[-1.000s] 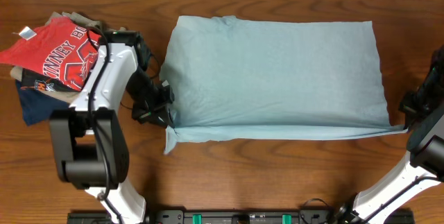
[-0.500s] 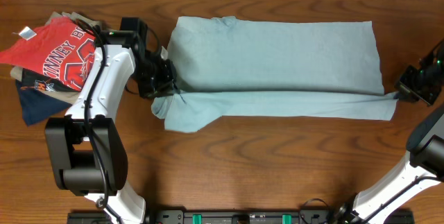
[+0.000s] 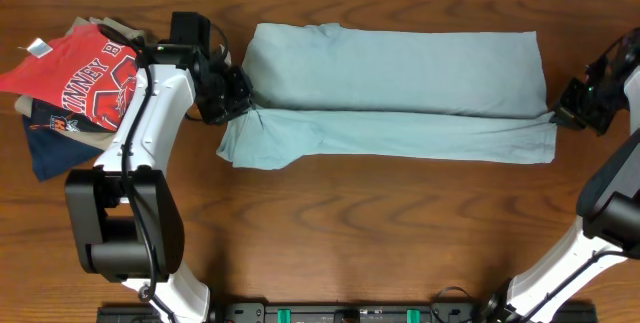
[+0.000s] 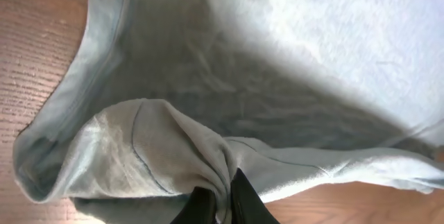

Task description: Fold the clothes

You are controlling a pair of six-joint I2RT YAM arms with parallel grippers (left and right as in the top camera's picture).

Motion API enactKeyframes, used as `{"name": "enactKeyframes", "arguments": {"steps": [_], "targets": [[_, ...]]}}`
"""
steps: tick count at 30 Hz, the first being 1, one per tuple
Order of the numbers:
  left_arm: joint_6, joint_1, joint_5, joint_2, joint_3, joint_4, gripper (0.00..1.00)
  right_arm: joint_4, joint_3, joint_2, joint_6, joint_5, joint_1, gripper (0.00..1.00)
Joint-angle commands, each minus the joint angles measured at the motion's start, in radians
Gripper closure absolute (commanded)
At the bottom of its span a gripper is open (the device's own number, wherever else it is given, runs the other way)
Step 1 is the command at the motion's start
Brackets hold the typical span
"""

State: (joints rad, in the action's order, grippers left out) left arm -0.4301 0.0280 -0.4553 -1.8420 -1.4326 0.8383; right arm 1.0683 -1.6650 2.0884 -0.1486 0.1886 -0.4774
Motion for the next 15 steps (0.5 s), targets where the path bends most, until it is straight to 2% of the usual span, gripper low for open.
{"name": "enactKeyframes", "arguments": {"steps": [1, 2, 3, 4, 5, 7, 12, 15], "targets": [[-0.017, -0.004, 0.039, -0.021, 0.004, -0.020, 0.79, -0.039, -0.002, -0.003, 0.003, 0.003, 0.010, 0.78], [-0.017, -0.004, 0.053, -0.024, 0.004, -0.026, 0.73, -0.055, -0.002, -0.003, 0.004, 0.003, 0.011, 0.64], [-0.017, -0.004, 0.067, -0.027, 0.004, -0.030, 0.66, -0.068, -0.002, -0.003, 0.004, 0.003, 0.011, 0.54], [-0.017, -0.004, 0.081, -0.027, 0.004, -0.031, 0.59, -0.076, -0.002, -0.003, 0.005, 0.002, 0.012, 0.46], [-0.017, -0.004, 0.094, -0.027, 0.004, -0.030, 0.55, -0.079, -0.002, -0.003, 0.005, 0.002, 0.012, 0.44], [-0.017, -0.004, 0.102, -0.027, 0.004, -0.027, 0.50, -0.076, -0.001, -0.003, 0.005, 0.001, 0.012, 0.43], [-0.016, -0.004, 0.102, -0.027, 0.004, 0.015, 0.48, -0.054, 0.033, -0.003, 0.008, -0.010, 0.012, 0.45], [0.015, -0.003, 0.102, -0.027, 0.006, 0.050, 0.48, -0.059, 0.087, -0.003, 0.008, -0.029, 0.012, 0.50]]}}
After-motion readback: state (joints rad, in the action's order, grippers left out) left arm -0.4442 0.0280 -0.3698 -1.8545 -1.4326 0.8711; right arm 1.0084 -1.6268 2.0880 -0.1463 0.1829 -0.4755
